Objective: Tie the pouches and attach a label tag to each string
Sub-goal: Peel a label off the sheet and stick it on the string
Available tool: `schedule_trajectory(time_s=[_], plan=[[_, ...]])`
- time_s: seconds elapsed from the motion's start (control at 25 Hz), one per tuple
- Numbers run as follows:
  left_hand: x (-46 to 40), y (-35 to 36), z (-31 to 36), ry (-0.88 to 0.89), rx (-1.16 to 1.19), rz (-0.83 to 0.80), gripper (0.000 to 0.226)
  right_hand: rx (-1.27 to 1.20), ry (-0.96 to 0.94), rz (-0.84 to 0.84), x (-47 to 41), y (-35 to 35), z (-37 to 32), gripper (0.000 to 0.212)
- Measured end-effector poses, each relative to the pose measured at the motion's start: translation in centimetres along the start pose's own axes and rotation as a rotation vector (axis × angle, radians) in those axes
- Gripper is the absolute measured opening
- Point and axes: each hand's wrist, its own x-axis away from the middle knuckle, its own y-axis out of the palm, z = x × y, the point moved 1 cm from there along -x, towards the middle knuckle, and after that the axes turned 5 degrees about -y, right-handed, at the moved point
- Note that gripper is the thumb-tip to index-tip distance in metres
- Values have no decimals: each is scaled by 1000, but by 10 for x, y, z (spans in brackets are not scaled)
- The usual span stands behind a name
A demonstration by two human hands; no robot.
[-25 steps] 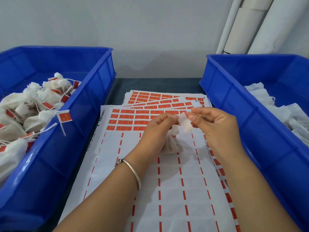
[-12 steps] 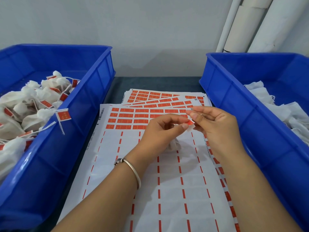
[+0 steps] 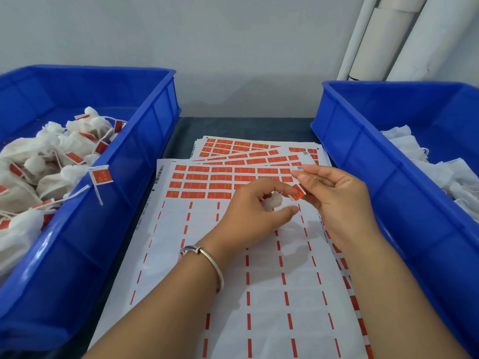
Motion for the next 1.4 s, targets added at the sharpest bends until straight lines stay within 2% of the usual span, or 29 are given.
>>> schedule_trajectory(time_s=[0.16, 0.28, 0.4, 0.64, 0.88, 1.08, 1.24, 1.32, 1.4], plan=[[-2, 1, 1, -69, 130, 69, 5, -20, 2, -31, 1, 2, -1, 14], [-4, 0, 1, -108, 167, 136, 16, 11, -25, -68, 4, 7, -1, 20], [-6, -1, 0, -144, 203, 162, 2, -19, -36, -68, 3, 9, 1, 26], [-7, -6, 1, -217, 426, 212, 10, 70, -18, -145, 4, 15, 9, 34], [-8, -7, 5, -213, 446, 204, 18, 16, -21, -133, 6, 19, 7, 45], [-7, -13, 8, -240, 378, 182, 10, 5, 6, -125, 7, 17, 5, 36], [-6, -23, 17, -276, 249, 149, 12, 27, 15, -134, 6, 17, 9, 40], [-5, -28, 23, -305, 187, 176, 13, 27, 19, -178, 6, 17, 13, 42], [-3, -37, 28, -302, 186, 218, 13, 107, 24, -292, 9, 21, 16, 46]])
